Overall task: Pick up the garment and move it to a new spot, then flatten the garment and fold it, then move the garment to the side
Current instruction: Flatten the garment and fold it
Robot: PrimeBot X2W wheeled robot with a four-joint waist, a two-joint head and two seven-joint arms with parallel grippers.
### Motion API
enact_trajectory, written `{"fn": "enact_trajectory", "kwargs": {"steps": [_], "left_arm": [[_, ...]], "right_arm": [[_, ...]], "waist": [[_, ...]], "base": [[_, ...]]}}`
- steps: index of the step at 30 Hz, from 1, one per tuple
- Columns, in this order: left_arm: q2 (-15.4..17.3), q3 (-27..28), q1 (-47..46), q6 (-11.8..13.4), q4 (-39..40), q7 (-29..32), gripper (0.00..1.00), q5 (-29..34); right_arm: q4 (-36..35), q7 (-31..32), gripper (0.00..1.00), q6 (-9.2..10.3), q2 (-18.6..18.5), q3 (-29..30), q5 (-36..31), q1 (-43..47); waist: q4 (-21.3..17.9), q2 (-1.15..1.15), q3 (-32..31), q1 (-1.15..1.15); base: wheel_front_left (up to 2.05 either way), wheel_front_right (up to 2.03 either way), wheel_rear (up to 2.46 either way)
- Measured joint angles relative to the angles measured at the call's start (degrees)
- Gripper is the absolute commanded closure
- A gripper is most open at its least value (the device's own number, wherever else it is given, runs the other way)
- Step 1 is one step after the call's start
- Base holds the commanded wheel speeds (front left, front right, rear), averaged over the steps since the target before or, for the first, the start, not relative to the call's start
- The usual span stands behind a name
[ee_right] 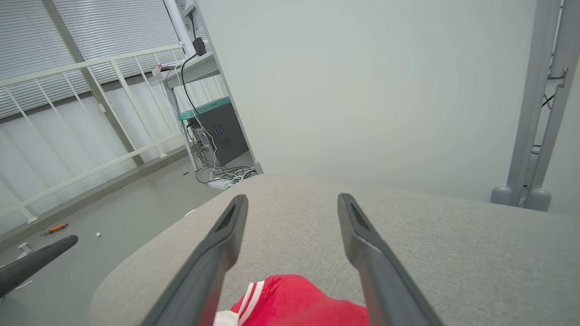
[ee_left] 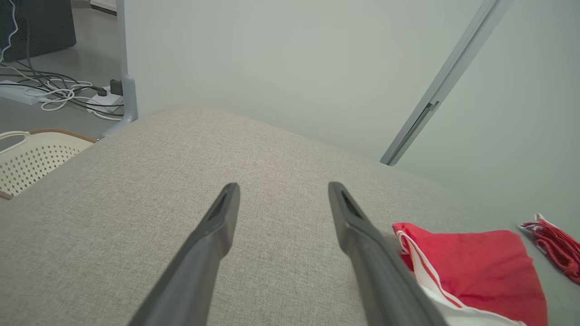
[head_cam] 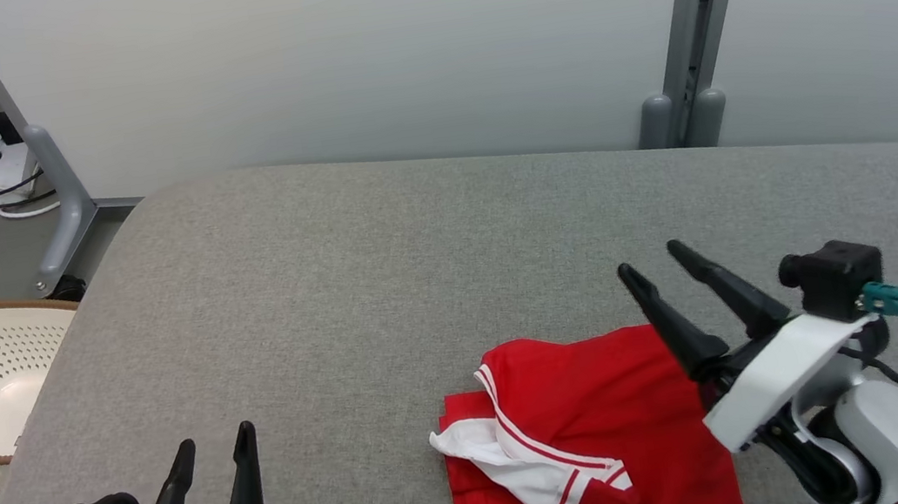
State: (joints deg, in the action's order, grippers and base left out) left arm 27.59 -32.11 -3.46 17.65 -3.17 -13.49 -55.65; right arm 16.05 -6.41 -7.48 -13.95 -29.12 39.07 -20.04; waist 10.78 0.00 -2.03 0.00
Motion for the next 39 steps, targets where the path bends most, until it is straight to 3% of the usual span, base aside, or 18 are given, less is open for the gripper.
{"fn": "enact_trajectory", "kwargs": {"steps": [5,16,17,18,19,27,33,39], "left_arm": [[-0.03,0.05,-0.01,-0.20,-0.09,-0.09,0.00,-0.18],[-0.04,-0.04,-0.07,-0.38,-0.19,-0.11,0.00,-0.23],[-0.03,-0.09,-0.08,-0.38,-0.21,-0.08,0.00,-0.23],[-0.04,-0.12,-0.12,-0.40,-0.22,-0.08,0.00,-0.22],[-0.04,-0.14,-0.22,-0.40,-0.23,-0.08,0.00,-0.22],[-0.51,0.30,-0.34,-0.74,-0.12,-0.48,0.00,0.31],[-0.89,0.67,-0.85,-1.21,0.31,-1.18,0.00,3.13],[-2.05,0.63,-0.94,-1.54,0.13,-1.38,0.00,6.98]], "right_arm": [[-2.61,0.04,0.00,0.00,-1.96,4.95,-3.21,4.07],[-5.09,4.11,0.02,0.00,-0.64,10.55,-8.18,9.46],[-5.28,4.14,0.56,0.00,-0.48,10.89,-9.24,9.63],[-5.39,4.34,0.94,0.00,-0.30,11.20,-10.22,9.85],[-5.35,4.86,1.00,0.00,-0.13,11.36,-11.03,10.14],[0.29,9.45,1.00,0.00,2.92,9.49,-14.58,13.52],[8.65,9.14,1.00,0.00,5.24,8.16,-14.63,13.24],[13.72,7.79,1.00,0.00,7.27,2.76,-12.22,11.18]], "waist": [[-0.81,0.00,-0.22,0.00],[-0.88,0.00,-0.04,0.00],[-0.81,0.00,-0.03,0.00],[-0.72,0.00,-0.02,0.00],[-0.60,0.00,-0.01,0.00],[0.57,0.00,0.05,0.00],[1.81,0.00,0.49,0.00],[3.13,0.00,1.13,0.00]], "base": [[0.00,0.00,0.00],[0.00,0.00,0.00],[0.00,0.00,0.00],[0.00,0.00,0.00],[0.00,0.00,0.00],[0.00,0.00,0.00],[0.00,0.00,0.00],[0.00,0.00,0.00]]}}
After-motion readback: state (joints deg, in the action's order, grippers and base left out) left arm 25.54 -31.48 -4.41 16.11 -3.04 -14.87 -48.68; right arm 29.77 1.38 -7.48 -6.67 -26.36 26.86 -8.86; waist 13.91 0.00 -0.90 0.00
